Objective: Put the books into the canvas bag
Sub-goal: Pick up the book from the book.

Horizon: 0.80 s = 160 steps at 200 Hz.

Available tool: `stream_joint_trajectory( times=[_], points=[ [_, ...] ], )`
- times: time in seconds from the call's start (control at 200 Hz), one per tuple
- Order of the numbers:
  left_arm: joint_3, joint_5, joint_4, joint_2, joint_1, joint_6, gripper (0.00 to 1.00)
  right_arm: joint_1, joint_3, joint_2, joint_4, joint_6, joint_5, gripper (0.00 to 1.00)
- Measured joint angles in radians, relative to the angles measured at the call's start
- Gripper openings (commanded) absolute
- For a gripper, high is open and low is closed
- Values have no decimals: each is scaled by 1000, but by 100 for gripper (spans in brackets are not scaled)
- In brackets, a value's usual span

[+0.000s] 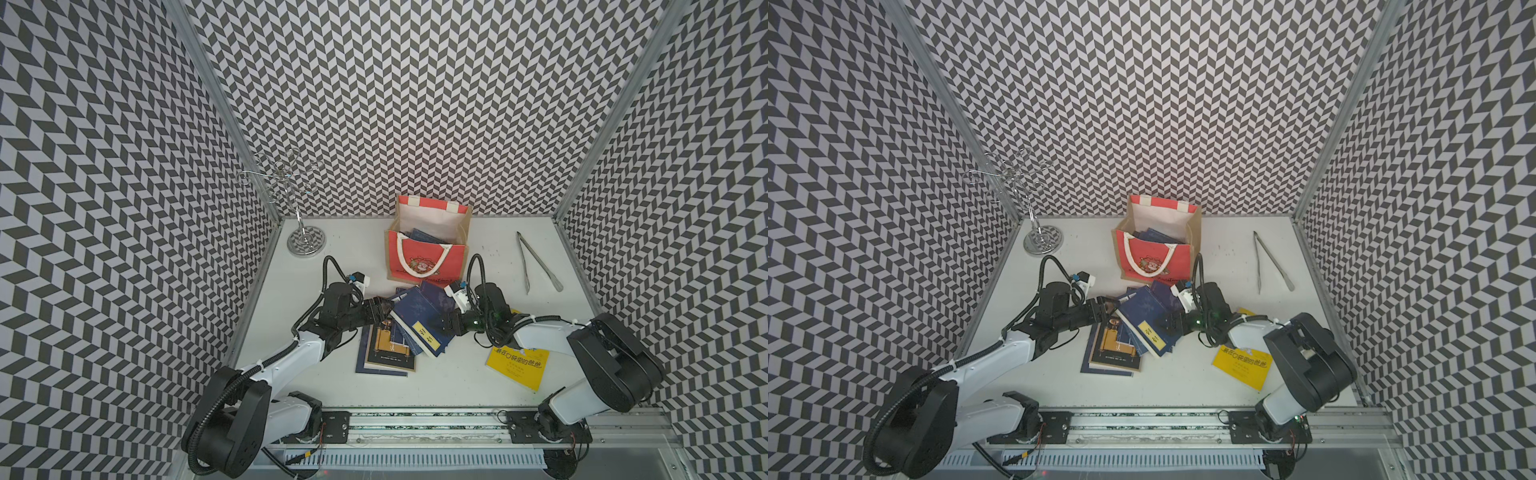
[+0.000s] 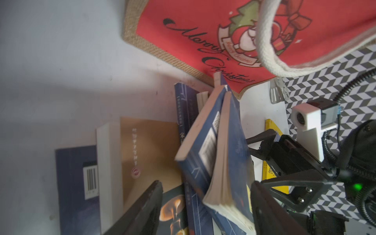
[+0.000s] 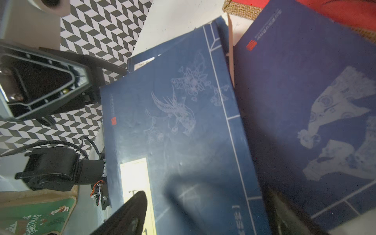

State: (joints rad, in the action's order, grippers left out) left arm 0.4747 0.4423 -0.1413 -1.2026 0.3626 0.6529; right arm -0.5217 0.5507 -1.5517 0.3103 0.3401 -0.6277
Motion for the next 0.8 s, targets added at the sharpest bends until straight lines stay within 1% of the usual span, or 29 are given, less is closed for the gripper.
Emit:
stream_joint_trajectory(
  times=[0.145, 0.391, 0.551, 0.801],
  points=[
    [-23, 4, 1, 12, -27, 8, 74, -5, 0, 0, -2, 1, -1, 82],
    [-29, 72, -22, 12, -29, 20, 75, -42, -2, 18, -11, -5, 3, 72],
    [-29, 95, -29, 13, -29, 19, 75, -57, -10, 64, -21, -7, 6, 71],
    [-38, 113, -22, 23, -29, 21, 72, -64, -10, 66, -23, -8, 9, 67]
  ],
)
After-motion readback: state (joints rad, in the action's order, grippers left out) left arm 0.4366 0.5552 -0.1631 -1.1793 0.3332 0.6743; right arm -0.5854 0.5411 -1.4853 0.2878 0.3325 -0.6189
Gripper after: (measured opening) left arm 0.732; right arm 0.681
